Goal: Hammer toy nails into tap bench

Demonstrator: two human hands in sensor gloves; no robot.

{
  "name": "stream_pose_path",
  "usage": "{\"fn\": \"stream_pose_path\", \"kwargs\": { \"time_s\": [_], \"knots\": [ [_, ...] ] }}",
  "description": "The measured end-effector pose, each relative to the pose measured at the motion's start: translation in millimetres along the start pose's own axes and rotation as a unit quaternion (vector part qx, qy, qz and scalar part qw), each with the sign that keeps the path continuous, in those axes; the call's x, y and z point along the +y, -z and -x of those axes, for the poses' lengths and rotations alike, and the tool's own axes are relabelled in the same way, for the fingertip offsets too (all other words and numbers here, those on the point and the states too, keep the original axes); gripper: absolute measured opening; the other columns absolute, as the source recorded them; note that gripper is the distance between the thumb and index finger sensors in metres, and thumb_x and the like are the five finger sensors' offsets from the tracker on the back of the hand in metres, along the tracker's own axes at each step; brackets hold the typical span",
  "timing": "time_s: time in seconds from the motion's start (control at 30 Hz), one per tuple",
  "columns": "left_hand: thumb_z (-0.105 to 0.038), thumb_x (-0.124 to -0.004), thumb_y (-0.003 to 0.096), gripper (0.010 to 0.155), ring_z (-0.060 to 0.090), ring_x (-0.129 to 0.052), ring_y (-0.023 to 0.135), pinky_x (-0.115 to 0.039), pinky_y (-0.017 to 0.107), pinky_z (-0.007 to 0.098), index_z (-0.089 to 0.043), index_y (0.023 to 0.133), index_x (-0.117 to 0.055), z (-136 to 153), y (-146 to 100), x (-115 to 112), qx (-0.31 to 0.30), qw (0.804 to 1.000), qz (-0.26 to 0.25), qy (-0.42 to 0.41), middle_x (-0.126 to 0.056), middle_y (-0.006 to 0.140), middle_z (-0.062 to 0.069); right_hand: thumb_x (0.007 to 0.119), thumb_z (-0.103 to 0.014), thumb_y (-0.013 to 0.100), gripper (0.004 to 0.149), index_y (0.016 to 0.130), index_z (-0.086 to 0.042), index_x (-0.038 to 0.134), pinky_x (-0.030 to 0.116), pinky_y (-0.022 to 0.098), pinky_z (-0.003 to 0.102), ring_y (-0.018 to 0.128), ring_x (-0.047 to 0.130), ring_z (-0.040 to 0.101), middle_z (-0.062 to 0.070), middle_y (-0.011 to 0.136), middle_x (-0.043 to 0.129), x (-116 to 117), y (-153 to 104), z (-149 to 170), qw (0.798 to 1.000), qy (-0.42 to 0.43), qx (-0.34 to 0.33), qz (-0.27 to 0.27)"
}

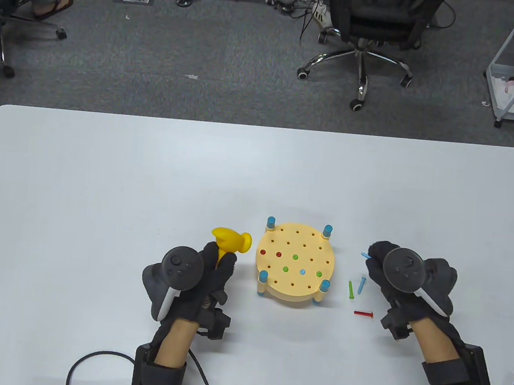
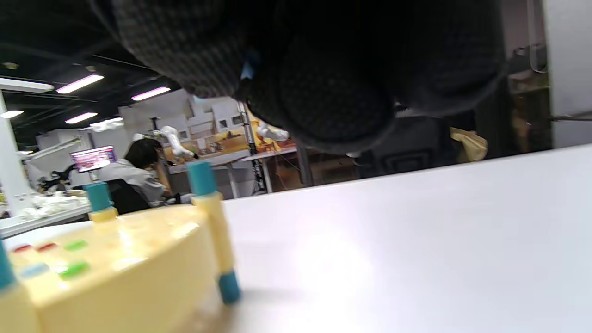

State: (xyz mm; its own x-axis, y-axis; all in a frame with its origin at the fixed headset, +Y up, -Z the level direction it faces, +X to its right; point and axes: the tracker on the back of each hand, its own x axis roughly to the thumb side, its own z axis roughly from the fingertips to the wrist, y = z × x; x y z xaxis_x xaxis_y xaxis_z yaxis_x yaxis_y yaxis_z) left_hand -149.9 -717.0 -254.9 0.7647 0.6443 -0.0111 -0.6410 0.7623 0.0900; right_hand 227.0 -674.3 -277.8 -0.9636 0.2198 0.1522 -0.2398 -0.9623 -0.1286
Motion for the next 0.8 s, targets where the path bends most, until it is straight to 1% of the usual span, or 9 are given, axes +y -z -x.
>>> {"fn": "stream_pose_path", "kwargs": {
  "time_s": [0.07, 0.13, 0.17, 0.27, 0.33, 0.4, 0.47, 0.57, 0.8],
  "knots": [
    [-0.056, -0.068, 0.0368, 0.065, 0.026, -0.106, 0.027, -0.086, 0.019, 0.038, -0.013, 0.084, -0.078, -1, 0, -1, -0.003, 1.0, 0.0, 0.001, -0.101, 0.053, 0.013, 0.078, -0.038, 0.04, 0.041, 0.078, -0.023, 0.08, 0.086, 0.039, 0.035, 0.041, 0.099, 0.016, 0.007, 0.065, 0.092, -1, 8, -23, 0.999, -0.014, -0.031, -0.009],
    [-0.056, -0.068, 0.0367, 0.065, 0.026, -0.106, 0.027, -0.086, 0.019, 0.038, -0.013, 0.084, -0.078, -2, 0, -1, -0.006, 1.0, -0.001, 0.004, -0.101, 0.053, 0.013, 0.079, -0.038, 0.04, 0.041, 0.078, -0.024, 0.081, 0.086, 0.039, 0.035, 0.041, 0.098, 0.015, 0.007, 0.065, 0.092, 1, 17, -47, 0.997, -0.048, -0.063, -0.026],
    [-0.056, -0.068, 0.0367, 0.065, 0.026, -0.106, 0.027, -0.086, 0.019, 0.038, -0.013, 0.084, -0.078, -2, 0, -1, -0.007, 1.0, -0.001, 0.005, -0.101, 0.053, 0.013, 0.079, -0.038, 0.04, 0.04, 0.078, -0.025, 0.082, 0.086, 0.039, 0.035, 0.041, 0.098, 0.015, 0.006, 0.064, 0.092, 4, 21, -58, 0.995, -0.067, -0.068, -0.032],
    [-0.057, -0.068, 0.0367, 0.065, 0.026, -0.106, 0.027, -0.086, 0.019, 0.038, -0.013, 0.084, -0.078, -3, 0, -2, -0.011, 1.0, 0.0, 0.01, -0.101, 0.053, 0.013, 0.079, -0.039, 0.039, 0.04, 0.076, -0.024, 0.084, 0.087, 0.038, 0.034, 0.038, 0.098, 0.013, 0.006, 0.061, 0.094, 14, 31, -86, 0.986, -0.117, -0.1, -0.066],
    [-0.056, -0.068, 0.0367, 0.065, 0.026, -0.106, 0.027, -0.086, 0.019, 0.038, -0.013, 0.084, -0.078, -4, 0, -3, -0.012, 1.0, 0.0, 0.012, -0.101, 0.053, 0.013, 0.079, -0.039, 0.039, 0.04, 0.076, -0.023, 0.085, 0.087, 0.036, 0.033, 0.036, 0.099, 0.013, 0.006, 0.059, 0.094, 23, 39, -99, 0.978, -0.146, -0.106, -0.106],
    [-0.057, -0.068, 0.0367, 0.065, 0.026, -0.106, 0.027, -0.086, 0.019, 0.038, -0.013, 0.084, -0.078, -5, 0, -3, -0.013, 1.0, 0.001, 0.014, -0.101, 0.053, 0.013, 0.08, -0.038, 0.039, 0.04, 0.075, -0.022, 0.085, 0.087, 0.035, 0.033, 0.035, 0.099, 0.013, 0.007, 0.058, 0.095, 32, 44, -107, 0.969, -0.17, -0.107, -0.145],
    [-0.057, -0.068, 0.0368, 0.065, 0.026, -0.106, 0.027, -0.086, 0.019, 0.038, -0.013, 0.084, -0.078, -5, 0, -3, -0.013, 1.0, 0.001, 0.014, -0.101, 0.053, 0.013, 0.08, -0.038, 0.039, 0.04, 0.075, -0.022, 0.086, 0.087, 0.035, 0.033, 0.034, 0.099, 0.013, 0.006, 0.057, 0.095, 38, 48, -112, 0.96, -0.206, -0.103, -0.16],
    [-0.057, -0.068, 0.0368, 0.065, 0.026, -0.106, 0.027, -0.086, 0.019, 0.038, -0.013, 0.084, -0.078, -5, -1, -3, -0.012, 1.0, 0.0, 0.013, -0.101, 0.053, 0.013, 0.08, -0.038, 0.039, 0.04, 0.075, -0.022, 0.086, 0.088, 0.034, 0.033, 0.034, 0.099, 0.012, 0.006, 0.057, 0.095, 44, 50, -116, 0.953, -0.237, -0.098, -0.163],
    [-0.056, -0.068, 0.0368, 0.065, 0.026, -0.106, 0.027, -0.086, 0.019, 0.038, -0.013, 0.084, -0.078, -5, -1, -3, -0.01, 1.0, 0.0, 0.015, -0.101, 0.053, 0.013, 0.08, -0.039, 0.039, 0.04, 0.074, -0.022, 0.086, 0.088, 0.034, 0.033, 0.033, 0.099, 0.012, 0.006, 0.056, 0.096, 49, 50, -120, 0.949, -0.259, -0.096, -0.154]
  ]
}}
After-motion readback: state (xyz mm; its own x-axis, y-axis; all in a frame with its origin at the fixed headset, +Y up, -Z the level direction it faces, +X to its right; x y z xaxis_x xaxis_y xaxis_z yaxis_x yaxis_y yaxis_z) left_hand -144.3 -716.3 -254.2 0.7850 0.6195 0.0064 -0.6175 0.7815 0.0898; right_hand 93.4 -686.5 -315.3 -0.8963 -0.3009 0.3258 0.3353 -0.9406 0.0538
